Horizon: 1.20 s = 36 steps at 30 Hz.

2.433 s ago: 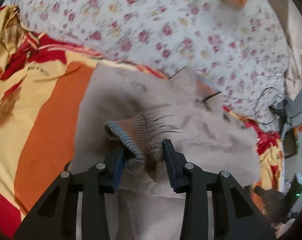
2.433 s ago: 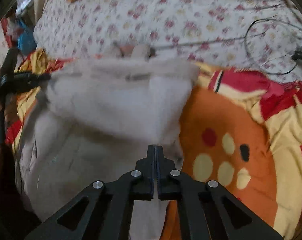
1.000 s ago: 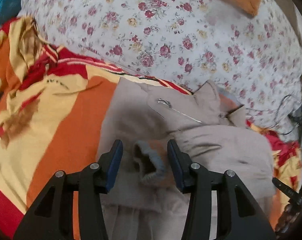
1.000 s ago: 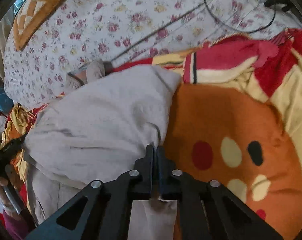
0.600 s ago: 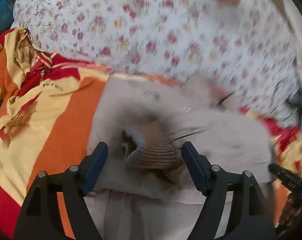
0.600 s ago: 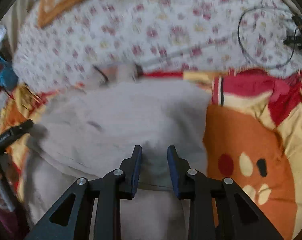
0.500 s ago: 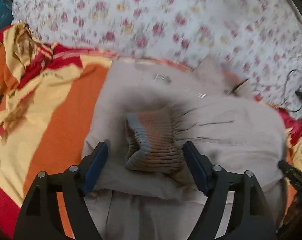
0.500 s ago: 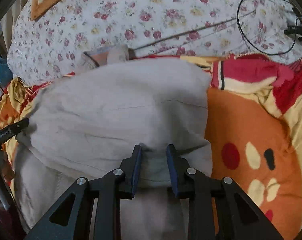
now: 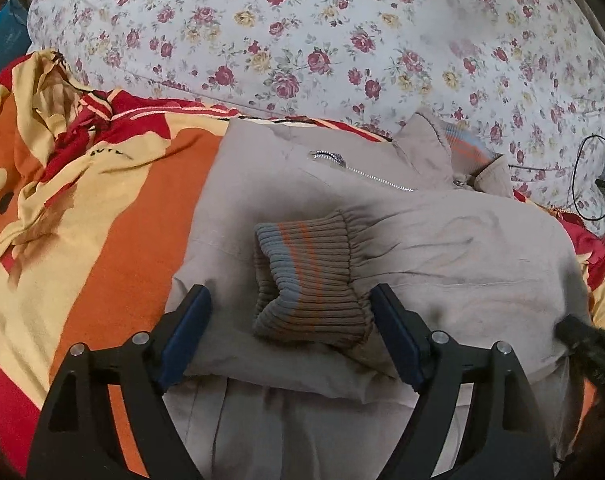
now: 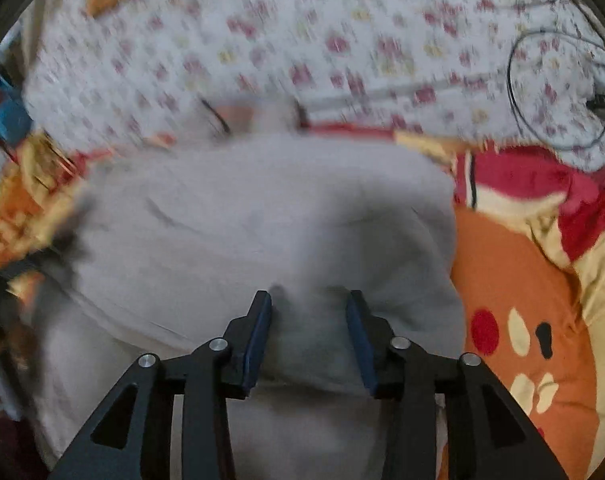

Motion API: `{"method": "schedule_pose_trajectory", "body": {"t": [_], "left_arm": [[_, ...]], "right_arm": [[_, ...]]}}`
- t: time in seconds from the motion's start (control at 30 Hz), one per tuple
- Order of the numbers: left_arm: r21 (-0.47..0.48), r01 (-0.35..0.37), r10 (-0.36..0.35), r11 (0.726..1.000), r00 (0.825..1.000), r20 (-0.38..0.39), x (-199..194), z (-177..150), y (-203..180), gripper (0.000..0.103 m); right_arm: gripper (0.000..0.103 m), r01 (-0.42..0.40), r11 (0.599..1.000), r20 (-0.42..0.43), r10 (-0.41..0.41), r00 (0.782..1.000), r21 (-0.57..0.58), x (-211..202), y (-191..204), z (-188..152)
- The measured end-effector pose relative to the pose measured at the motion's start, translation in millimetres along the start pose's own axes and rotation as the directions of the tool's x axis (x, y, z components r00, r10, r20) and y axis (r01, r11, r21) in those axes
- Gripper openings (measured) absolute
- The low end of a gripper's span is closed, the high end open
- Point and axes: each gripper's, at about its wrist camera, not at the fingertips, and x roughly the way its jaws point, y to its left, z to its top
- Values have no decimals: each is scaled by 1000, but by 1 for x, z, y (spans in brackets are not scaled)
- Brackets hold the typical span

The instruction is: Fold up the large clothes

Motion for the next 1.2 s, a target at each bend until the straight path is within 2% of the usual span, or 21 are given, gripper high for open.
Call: {"method": "schedule_pose_trajectory", "body": {"t": [0.1,0.13,0.2,0.33,0.37,0.43,0.53,0.67,0.73,0.77,0.8,0.87,0.93,1.0,1.1,1.17,1.2], "left_arm": [[2,-7,7,1000,1000,5,-1,0,-1,82],[0,-6,6,1000,1000,5,-2,0,0,82],[-6,-5,5,1000,1000,5,-5,-1,0,82],[0,-1,1,1000,1000,27,-22,-5,0,82],[3,-1,1,1000,1000,26,-27,-7,1,82],[1,3,-3,1000,1000,22,-38,-13,6,82],[8,-7,7,1000,1000,18,-53,-22,14,82],[-6,-35,35,999,999,6,-62,-35,29,82],[-30,-47,46,998,999,-16,-61,-44,37,82],[-37,-50,49,998,998,-28,-61,-48,40,82],[-50,-56,54,997,998,-36,-61,-54,46,82],[-65,-67,65,996,997,-37,-63,-62,53,82],[-68,-85,82,994,996,-48,-60,-70,58,82],[-77,-100,95,992,993,-70,-56,-76,62,82],[-92,-95,89,991,994,-68,-58,-79,64,82],[-86,-90,87,992,995,-41,-65,-80,63,82],[-81,-94,92,992,995,-30,-67,-81,63,82]], "right_arm": [[37,-2,1000,-2,2,1000,7,-5,-2,-4],[41,-9,1000,9,9,1000,13,-15,-1,-4],[41,-13,1000,50,12,999,23,-33,-2,-8],[50,26,999,84,-30,996,47,-54,-15,-24],[57,26,998,79,-30,996,62,-55,-21,-28],[64,29,994,62,-35,997,101,-55,-35,-35],[69,66,993,48,-70,996,98,-54,-46,-40],[69,116,992,-1,-116,993,43,-34,-47,-44],[61,115,992,-8,-115,993,41,-20,-48,-40],[34,112,992,1,-112,994,50,-17,-50,-40],[12,112,991,30,-114,993,79,-17,-56,-38],[8,80,977,73,-96,993,197,-22,-77,-40],[8,2,958,63,-21,998,287,-19,-96,-45],[8,2,955,35,-13,999,297,-12,-99,-49],[9,33,961,39,-45,998,274,-25,-92,-52],[19,33,953,50,-50,998,301,-38,-94,-57],[20,42,947,54,-62,997,318,-46,-95,-60]]}}
